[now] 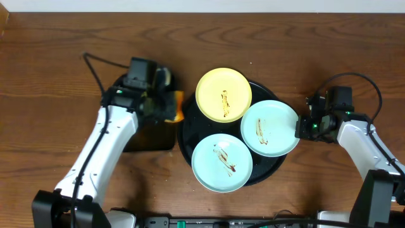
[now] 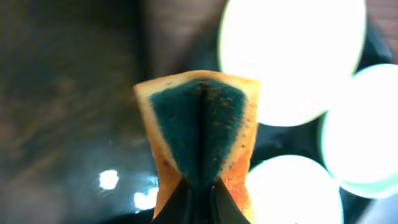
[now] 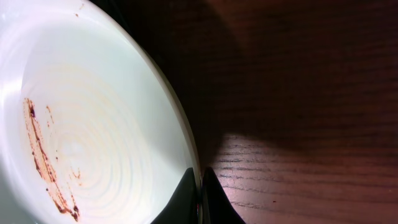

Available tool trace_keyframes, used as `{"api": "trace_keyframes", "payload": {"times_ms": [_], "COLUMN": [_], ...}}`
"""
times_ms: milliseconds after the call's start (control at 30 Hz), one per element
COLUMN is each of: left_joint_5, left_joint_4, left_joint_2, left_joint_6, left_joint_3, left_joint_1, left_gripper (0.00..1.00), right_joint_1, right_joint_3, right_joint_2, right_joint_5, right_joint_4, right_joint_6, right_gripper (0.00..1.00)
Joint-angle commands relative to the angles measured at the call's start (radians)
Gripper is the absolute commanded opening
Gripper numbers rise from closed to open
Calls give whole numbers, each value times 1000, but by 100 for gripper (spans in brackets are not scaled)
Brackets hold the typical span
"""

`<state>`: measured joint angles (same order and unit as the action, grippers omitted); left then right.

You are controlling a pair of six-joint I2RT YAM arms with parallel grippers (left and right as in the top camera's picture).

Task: Clean dirty plates on tray and stack at the side
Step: 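Carry the sponge with left gripper and wipe the yellow plate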

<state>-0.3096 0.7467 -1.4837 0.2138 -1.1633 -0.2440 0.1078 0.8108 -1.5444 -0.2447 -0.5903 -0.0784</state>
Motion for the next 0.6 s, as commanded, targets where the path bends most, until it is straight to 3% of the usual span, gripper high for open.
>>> {"api": "trace_keyframes", "payload": {"times_ms": [0, 333, 567], "left_joint_5": [-42, -46, -45], "left_joint_4": [-9, -73, -216], "left_joint_2": [-21, -257, -415], "left_joint_6": [13, 31, 1], "left_joint_3": [-80, -269, -274], "left_joint_1": [-105, -378, -538], "left_gripper": [7, 7, 7], "right_joint_1": [11, 9, 9], "right_joint_3": [2, 2, 2], "right_joint_2": [-7, -7, -7], "right_joint_5": [11, 11, 10], "right_joint_4": [-5, -5, -5], "right_joint_6": [5, 5, 5], "right_gripper": [1, 1, 1]}}
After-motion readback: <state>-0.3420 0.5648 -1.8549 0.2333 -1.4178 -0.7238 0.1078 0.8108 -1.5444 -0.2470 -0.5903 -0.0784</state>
